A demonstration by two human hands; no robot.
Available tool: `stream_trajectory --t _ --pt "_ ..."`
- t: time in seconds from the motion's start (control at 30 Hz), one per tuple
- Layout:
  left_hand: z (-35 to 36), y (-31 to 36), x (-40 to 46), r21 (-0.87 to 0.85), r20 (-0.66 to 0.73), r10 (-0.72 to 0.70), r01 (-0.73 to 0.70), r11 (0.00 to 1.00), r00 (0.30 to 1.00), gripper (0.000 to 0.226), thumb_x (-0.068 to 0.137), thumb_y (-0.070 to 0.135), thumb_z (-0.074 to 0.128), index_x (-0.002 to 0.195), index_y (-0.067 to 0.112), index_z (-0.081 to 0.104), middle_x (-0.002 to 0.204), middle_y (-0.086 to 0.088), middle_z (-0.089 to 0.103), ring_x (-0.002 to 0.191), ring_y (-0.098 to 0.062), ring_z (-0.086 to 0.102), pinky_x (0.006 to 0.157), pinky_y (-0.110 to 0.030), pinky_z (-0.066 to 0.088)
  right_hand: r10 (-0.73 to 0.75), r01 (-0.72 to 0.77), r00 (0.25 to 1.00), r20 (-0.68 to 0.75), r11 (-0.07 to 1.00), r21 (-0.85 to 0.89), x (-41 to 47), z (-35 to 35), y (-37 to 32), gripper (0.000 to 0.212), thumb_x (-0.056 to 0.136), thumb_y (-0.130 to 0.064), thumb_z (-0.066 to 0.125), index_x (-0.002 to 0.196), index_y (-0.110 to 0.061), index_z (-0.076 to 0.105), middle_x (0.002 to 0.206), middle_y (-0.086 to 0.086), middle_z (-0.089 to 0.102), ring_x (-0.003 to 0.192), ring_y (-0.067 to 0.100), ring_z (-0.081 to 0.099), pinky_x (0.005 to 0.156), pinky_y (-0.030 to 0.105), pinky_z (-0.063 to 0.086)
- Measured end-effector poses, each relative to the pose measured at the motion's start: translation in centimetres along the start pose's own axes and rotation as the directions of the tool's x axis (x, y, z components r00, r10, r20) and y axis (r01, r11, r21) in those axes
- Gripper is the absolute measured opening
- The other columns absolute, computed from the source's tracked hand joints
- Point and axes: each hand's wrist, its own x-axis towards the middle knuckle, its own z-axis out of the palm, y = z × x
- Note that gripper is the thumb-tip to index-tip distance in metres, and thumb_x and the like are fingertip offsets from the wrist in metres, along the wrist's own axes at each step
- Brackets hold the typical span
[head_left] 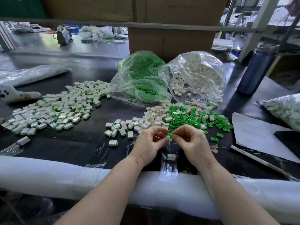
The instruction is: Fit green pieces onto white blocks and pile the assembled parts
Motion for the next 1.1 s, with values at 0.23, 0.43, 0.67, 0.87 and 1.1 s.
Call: stream_trajectory --t 0.23,0.43,0.67,0.87,1.1 --pt "-0.25 -0.01 -0.02 -0.028 -0.004 0.008 -0.008 1.000 1.000 0.013 0.079 0.005 0.070 0.081 0.017 0.066 0.078 0.004 0.067 0.073 -0.005 0.063 0.073 -0.016 0.052 0.049 -0.046 0.998 0.040 0.998 -0.052 -0.02 0.12 0.11 0.018 0.081 -0.002 0.068 0.073 -0.017 0.065 0.068 -0.003 0.064 0.067 0.006 0.059 0.067 0.018 0.050" --pt "-0.05 0.21 -0.09 -0.011 0.001 0.028 -0.028 1.000 1.000 0.015 0.081 0.002 0.066 0.080 0.017 0.068 0.079 0.006 0.066 0.074 0.000 0.061 0.074 -0.010 0.047 0.092 -0.092 0.994 0.067 0.996 0.001 -0.10 0.04 -0.15 0.017 0.082 0.001 0.065 0.084 -0.016 0.062 0.071 0.007 0.064 0.065 0.013 0.055 0.064 0.021 0.046" --pt "-0.04 0.18 -0.17 0.080 0.028 0.042 -0.044 0.996 0.999 0.009 0.082 0.000 0.065 0.086 0.007 0.070 0.076 0.006 0.062 0.070 0.003 0.058 0.072 -0.006 0.044 0.120 -0.126 0.987 0.103 0.990 0.055 -0.13 0.05 -0.14 0.019 0.079 0.007 0.065 0.079 -0.012 0.059 0.066 0.004 0.060 0.064 0.014 0.055 0.063 0.021 0.047" --pt "-0.20 0.14 -0.25 0.119 0.077 0.050 -0.059 0.991 0.996 0.009 0.080 -0.001 0.066 0.085 0.006 0.070 0.072 0.009 0.062 0.066 0.003 0.057 0.071 -0.007 0.044 0.132 -0.146 0.978 0.159 0.987 0.073 -0.07 -0.07 -0.08 0.021 0.078 0.009 0.065 0.076 -0.011 0.059 0.064 0.002 0.062 0.062 0.013 0.058 0.064 0.025 0.050" --pt "-0.27 0.15 -0.26 0.090 0.059 0.069 -0.074 0.993 0.996 0.009 0.082 0.002 0.066 0.085 0.009 0.070 0.075 0.006 0.064 0.068 0.005 0.058 0.071 -0.009 0.045 0.156 -0.179 0.979 0.135 0.967 0.180 0.08 -0.09 0.22 0.018 0.078 0.008 0.065 0.075 -0.009 0.060 0.062 0.003 0.063 0.058 0.012 0.059 0.058 0.021 0.050"
